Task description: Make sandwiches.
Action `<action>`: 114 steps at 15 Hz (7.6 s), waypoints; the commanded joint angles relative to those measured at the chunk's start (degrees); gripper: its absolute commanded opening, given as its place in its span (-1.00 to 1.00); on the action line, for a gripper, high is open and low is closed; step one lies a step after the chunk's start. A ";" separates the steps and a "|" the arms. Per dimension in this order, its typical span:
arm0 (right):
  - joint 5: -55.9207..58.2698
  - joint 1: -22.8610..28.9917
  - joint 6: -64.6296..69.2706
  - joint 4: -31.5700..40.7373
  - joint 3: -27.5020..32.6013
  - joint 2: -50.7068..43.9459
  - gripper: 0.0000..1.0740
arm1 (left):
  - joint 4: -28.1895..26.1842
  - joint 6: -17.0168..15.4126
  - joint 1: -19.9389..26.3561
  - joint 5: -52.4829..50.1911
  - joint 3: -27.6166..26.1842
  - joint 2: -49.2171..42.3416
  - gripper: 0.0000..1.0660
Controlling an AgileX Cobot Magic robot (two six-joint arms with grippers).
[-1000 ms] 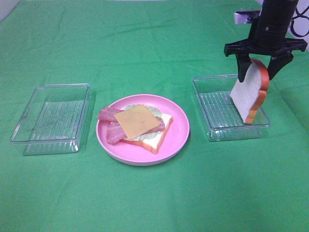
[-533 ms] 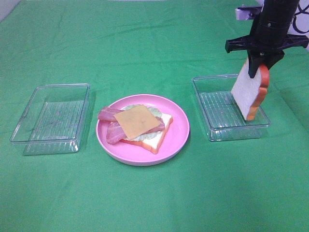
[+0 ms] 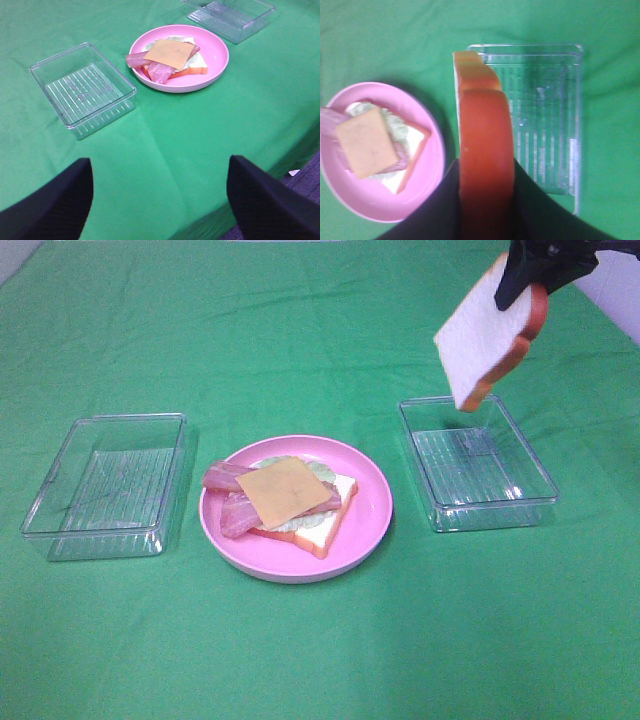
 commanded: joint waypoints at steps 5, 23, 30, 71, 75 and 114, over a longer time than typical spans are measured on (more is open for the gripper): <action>0.86 6.25 -2.18 9.00 3.90 -1.26 -1.00 | -0.46 -0.23 -0.17 -0.63 0.06 -1.03 0.34; -23.38 16.90 -9.05 33.52 19.37 11.34 -0.77 | -0.46 -0.23 -0.17 -0.63 0.06 -1.03 0.34; -22.69 16.73 -6.42 23.61 19.37 11.34 0.33 | -0.46 -0.23 -0.17 -0.63 0.06 -1.03 0.34; -9.05 16.79 -10.66 -6.53 77.52 -102.27 0.32 | -0.63 0.00 -0.17 -0.63 0.06 -1.03 0.34; -8.94 16.79 -10.60 -7.73 77.75 -103.02 0.32 | -0.63 0.00 -0.17 -0.63 0.06 -1.03 0.34; -9.05 -9.34 -10.54 -5.21 77.75 -111.90 0.32 | -0.63 0.00 31.68 -0.63 0.06 -1.20 0.34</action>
